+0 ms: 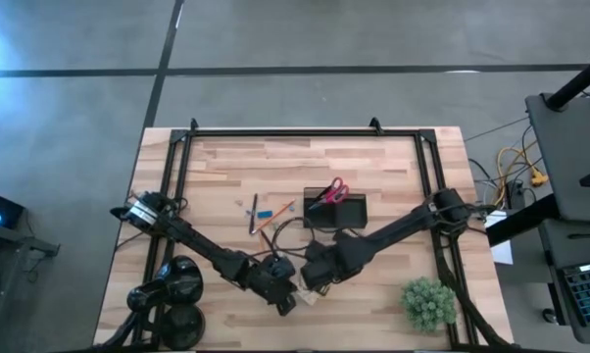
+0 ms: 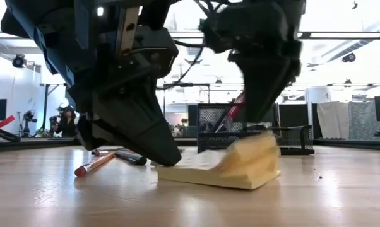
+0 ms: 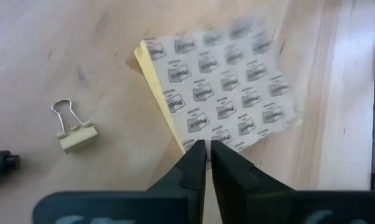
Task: Pick and place office supplies into organizer
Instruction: Put the sticky note into the desk organizer
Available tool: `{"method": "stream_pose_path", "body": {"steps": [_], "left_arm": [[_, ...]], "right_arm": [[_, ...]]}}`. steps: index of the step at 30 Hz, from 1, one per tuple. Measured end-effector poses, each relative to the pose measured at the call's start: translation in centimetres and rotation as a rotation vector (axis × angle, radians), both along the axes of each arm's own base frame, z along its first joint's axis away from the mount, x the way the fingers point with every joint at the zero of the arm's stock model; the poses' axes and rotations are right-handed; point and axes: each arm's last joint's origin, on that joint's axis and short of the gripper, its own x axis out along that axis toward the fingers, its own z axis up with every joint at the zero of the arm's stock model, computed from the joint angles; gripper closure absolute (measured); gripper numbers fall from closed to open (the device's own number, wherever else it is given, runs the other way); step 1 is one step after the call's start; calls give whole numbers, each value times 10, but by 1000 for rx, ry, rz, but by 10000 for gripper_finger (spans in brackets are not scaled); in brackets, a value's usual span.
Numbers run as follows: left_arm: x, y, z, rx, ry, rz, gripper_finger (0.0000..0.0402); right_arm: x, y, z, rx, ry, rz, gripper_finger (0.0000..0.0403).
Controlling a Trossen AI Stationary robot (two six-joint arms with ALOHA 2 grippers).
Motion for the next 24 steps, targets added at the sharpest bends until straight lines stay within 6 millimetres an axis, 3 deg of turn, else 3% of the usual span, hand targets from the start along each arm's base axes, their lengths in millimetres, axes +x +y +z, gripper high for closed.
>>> {"method": "stream_pose_path", "body": {"steps": [6,12,24], "left_arm": [[0,0,0,-1,2,-1,389],[-3,2,14,20,-27,17,388],[-18,-10,26,45,-56,5,388]], "right_arm": [[-11,5,22,5,-37,-2,306],[6,24,42,202,-319,-9,315],[19,41,-9,216,-262,-16,332]]}}
